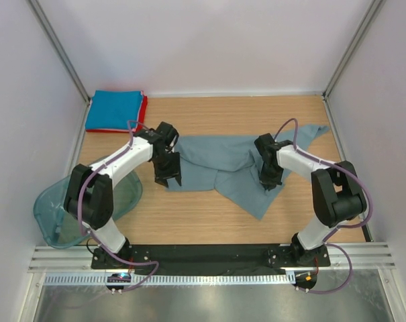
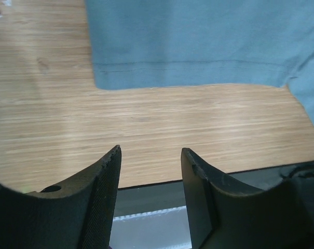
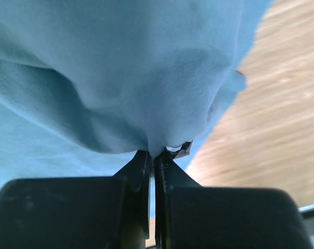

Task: Fold and stack the t-shirts
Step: Flatten the tshirt out

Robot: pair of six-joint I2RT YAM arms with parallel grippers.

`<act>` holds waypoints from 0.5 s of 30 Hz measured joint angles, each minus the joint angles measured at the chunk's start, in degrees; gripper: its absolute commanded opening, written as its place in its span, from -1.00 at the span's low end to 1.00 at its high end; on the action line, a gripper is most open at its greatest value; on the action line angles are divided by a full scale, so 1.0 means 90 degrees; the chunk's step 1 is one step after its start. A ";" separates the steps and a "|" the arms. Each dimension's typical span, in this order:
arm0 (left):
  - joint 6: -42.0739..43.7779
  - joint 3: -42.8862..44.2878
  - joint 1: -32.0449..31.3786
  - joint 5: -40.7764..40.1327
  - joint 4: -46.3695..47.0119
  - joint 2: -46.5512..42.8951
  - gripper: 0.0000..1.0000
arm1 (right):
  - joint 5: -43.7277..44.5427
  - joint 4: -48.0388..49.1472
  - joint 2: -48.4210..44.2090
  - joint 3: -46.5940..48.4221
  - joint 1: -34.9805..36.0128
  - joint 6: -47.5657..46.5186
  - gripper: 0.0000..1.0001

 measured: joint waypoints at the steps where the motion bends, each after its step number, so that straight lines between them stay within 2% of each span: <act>1: -0.0010 -0.0056 0.0000 -0.0124 0.0007 -0.0024 0.01 | 0.0063 -0.0114 -0.0015 0.0046 0.0000 -0.0002 -0.98; 8: -0.0180 -0.0699 0.0007 -0.0695 0.0063 -0.0158 0.01 | 0.0585 -0.1066 -0.0648 0.0481 -0.0010 -0.0092 -0.98; 15: -0.0381 -0.0908 0.0010 -0.1008 0.0296 -0.0153 0.00 | 0.0697 -0.1433 -0.0998 0.0466 -0.0330 -0.0136 -0.98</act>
